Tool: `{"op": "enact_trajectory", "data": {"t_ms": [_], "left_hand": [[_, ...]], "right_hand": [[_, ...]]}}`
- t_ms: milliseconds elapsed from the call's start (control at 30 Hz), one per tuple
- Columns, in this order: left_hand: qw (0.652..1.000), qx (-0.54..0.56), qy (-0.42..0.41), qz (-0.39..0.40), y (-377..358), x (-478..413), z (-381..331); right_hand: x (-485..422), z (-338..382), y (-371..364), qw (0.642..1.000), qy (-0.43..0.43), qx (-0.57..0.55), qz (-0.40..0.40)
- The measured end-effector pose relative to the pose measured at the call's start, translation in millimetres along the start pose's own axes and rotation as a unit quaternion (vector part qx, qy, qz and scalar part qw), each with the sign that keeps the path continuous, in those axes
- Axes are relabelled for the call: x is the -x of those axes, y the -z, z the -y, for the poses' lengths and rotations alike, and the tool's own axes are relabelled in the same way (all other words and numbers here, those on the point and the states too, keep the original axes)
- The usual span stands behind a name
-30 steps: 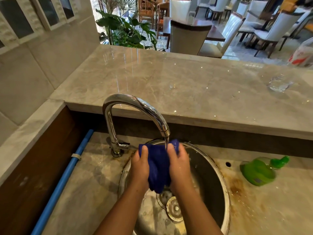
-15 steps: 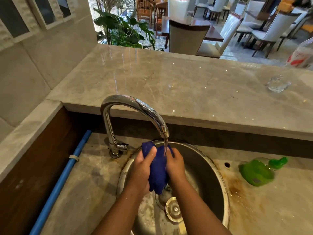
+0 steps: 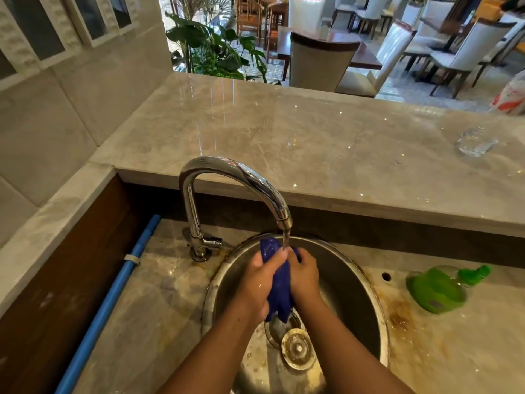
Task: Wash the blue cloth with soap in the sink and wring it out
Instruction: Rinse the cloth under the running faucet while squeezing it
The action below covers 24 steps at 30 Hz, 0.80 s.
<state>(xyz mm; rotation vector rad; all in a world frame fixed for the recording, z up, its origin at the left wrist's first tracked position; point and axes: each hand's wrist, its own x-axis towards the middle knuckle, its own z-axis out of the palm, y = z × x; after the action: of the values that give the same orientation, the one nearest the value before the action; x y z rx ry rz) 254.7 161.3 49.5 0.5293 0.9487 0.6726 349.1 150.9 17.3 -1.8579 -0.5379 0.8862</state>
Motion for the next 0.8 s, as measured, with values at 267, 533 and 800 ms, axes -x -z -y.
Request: {"op": "enact_trajectory", "data": {"t_ms": [267,533,800], "left_hand": [[0.989,-0.087,-0.091,-0.075,16,-18,-17],[0.999,0.034,-0.027,0.013,10,-8,-6],[0.995,-0.028,-0.099,0.007,8,-11,-22]], "right_hand": [[51,24,2,0.984,0.097,-0.138,0.052],[14,23,-14,0.979,0.177,0.094,-0.029],[33,21,11,0.991,0.101,-0.089,-0.002]]}}
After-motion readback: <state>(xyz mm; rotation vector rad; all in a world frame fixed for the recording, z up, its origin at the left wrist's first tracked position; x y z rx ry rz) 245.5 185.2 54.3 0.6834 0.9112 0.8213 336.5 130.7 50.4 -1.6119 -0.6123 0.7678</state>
